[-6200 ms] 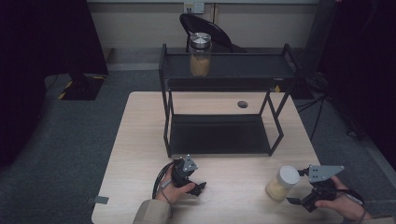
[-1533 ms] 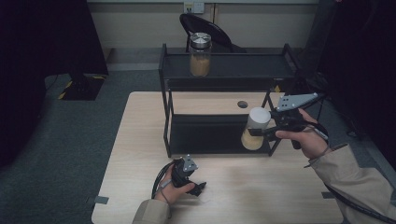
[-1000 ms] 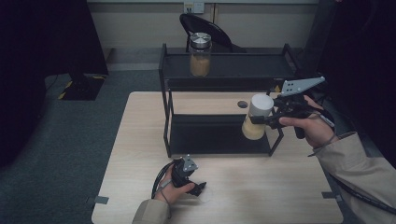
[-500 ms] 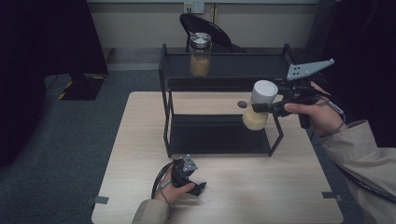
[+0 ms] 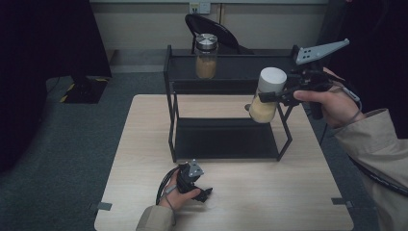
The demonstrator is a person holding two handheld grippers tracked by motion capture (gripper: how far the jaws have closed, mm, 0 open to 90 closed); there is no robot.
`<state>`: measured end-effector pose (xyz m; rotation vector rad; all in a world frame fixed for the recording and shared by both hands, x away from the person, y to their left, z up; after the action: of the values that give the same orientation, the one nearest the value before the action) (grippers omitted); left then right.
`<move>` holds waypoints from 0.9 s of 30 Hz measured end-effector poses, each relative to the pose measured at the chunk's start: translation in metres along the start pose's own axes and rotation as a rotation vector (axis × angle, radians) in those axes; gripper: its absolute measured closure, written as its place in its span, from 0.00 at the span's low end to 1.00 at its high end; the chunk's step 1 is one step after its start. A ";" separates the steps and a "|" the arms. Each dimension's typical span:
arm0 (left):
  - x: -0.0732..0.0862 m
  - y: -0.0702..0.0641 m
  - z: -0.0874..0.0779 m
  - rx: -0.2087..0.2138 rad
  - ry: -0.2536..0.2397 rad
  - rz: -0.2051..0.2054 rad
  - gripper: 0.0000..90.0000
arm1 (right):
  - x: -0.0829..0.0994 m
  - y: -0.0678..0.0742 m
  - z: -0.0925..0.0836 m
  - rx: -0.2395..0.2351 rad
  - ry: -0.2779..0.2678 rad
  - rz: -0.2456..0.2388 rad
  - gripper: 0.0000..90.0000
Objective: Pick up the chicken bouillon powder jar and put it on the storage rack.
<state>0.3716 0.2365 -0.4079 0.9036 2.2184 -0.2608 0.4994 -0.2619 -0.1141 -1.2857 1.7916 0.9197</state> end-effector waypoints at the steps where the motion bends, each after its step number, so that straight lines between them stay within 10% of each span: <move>1: 0.000 0.000 0.000 0.000 0.000 0.001 0.00 | -0.002 0.000 0.000 0.002 -0.002 0.002 0.38; 27: 0.000 0.000 0.000 0.001 0.000 0.000 0.00 | -0.051 -0.011 -0.015 0.123 -0.024 0.034 0.38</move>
<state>0.3717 0.2365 -0.4078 0.9041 2.2184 -0.2613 0.5198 -0.2554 -0.0639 -1.1650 1.8271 0.8264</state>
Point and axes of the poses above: each handheld gripper's, and its own axes: z roughly forward along the jaws, x roughly out of its underside, y roughly to its left, the point moved 1 cm from there along z, roughly forward along the jaws, and after that the axes turned 9 degrees about -x, right-handed, at the moved point
